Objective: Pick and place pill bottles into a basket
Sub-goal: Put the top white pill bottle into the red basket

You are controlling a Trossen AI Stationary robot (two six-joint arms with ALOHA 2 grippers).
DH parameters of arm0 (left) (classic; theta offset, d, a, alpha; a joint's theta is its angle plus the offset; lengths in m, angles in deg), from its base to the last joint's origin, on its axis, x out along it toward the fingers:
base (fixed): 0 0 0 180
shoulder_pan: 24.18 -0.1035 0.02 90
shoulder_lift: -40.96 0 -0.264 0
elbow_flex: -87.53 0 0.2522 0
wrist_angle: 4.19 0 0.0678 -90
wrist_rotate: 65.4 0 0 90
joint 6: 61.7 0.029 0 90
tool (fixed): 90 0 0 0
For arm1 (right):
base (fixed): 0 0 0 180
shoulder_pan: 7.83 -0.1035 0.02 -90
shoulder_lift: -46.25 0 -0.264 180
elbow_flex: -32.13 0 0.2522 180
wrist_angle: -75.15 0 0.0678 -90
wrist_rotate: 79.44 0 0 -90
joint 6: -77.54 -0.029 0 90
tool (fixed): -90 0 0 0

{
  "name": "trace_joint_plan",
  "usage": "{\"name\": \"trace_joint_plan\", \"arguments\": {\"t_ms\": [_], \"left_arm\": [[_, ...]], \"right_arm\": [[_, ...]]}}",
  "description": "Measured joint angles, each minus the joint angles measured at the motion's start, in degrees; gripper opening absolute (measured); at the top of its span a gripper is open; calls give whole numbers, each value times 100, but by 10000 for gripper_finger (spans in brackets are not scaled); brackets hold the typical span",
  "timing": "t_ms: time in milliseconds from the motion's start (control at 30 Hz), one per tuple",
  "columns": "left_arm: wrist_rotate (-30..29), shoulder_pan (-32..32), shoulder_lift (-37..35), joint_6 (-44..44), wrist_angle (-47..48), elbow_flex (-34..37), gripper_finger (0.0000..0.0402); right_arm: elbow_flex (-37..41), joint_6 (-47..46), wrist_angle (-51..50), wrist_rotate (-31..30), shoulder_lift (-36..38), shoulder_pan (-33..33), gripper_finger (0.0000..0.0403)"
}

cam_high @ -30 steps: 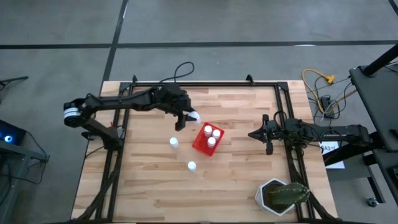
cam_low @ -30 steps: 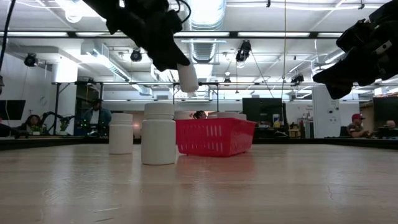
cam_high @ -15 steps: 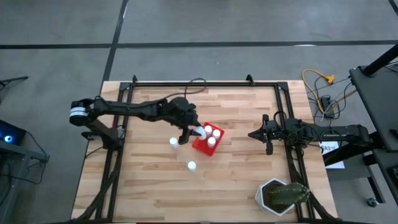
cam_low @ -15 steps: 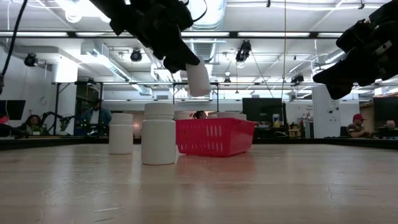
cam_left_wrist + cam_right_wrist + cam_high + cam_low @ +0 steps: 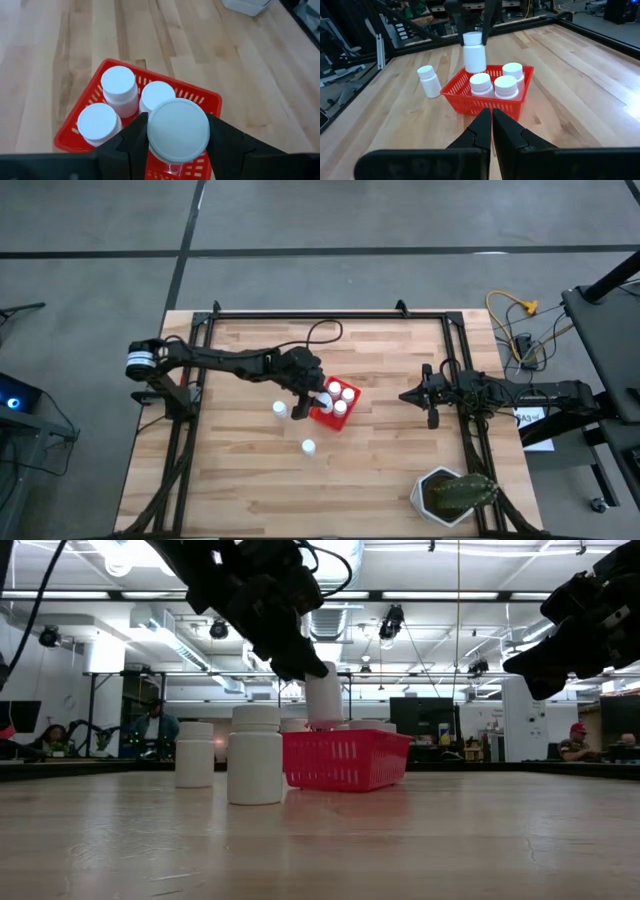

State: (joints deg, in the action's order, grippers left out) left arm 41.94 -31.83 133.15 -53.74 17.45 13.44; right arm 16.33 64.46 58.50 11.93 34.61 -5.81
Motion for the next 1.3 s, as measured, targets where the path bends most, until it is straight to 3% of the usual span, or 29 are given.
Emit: {"name": "trace_joint_plan", "arguments": {"t_ms": [1300], "left_arm": [[-441, -10, 529, 622, -442, 18, 146]], "right_arm": [[2, 17, 17, 4, -13, 0, 9]]}}
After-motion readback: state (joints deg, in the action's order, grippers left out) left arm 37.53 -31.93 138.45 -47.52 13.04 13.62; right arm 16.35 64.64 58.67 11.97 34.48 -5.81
